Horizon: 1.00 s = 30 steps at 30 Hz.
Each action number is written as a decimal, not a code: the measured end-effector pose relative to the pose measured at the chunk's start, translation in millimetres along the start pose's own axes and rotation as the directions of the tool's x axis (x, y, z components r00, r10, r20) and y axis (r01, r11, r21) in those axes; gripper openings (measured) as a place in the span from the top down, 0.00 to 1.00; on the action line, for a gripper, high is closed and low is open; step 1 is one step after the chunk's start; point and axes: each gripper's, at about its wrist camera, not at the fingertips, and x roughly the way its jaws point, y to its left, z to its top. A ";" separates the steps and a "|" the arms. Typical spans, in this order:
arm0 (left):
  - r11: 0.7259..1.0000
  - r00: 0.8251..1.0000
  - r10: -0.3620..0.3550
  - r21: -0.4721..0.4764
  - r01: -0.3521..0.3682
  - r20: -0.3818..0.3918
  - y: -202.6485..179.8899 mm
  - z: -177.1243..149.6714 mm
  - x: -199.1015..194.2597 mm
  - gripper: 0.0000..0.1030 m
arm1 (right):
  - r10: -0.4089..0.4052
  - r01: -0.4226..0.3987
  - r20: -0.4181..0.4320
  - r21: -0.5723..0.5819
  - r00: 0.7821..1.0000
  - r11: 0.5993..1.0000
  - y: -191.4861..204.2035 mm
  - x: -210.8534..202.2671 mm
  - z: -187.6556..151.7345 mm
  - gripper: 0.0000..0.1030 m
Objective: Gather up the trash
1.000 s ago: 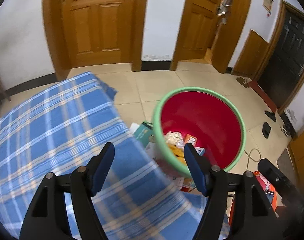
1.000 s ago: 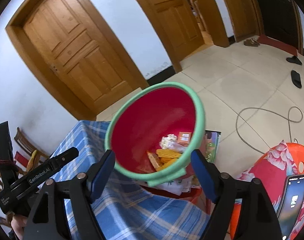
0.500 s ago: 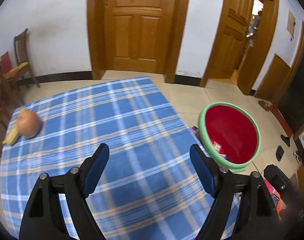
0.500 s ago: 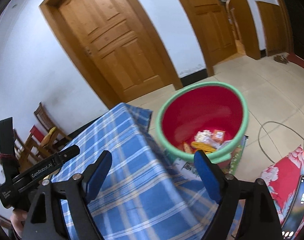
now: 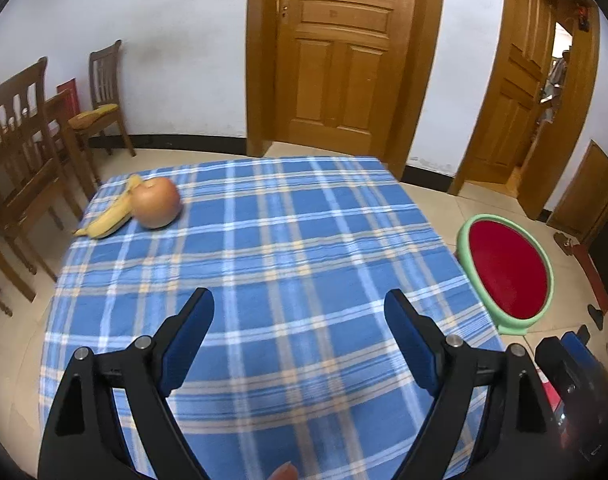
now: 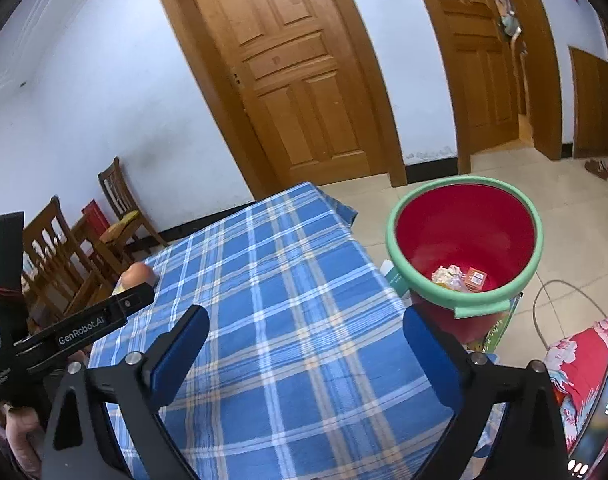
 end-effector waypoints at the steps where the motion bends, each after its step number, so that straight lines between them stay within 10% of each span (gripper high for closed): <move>1: 1.000 1.000 0.008 -0.003 -0.008 0.000 3.1 -2.2 -1.1 0.16 | -0.002 0.002 0.000 -0.004 1.000 1.000 2.4 0.7 -2.4 0.01; 30: 0.998 0.998 0.057 -0.031 -0.056 0.035 22.4 -18.2 -13.7 0.16 | -0.038 0.038 0.021 -0.034 0.999 0.999 10.8 0.0 -13.5 0.01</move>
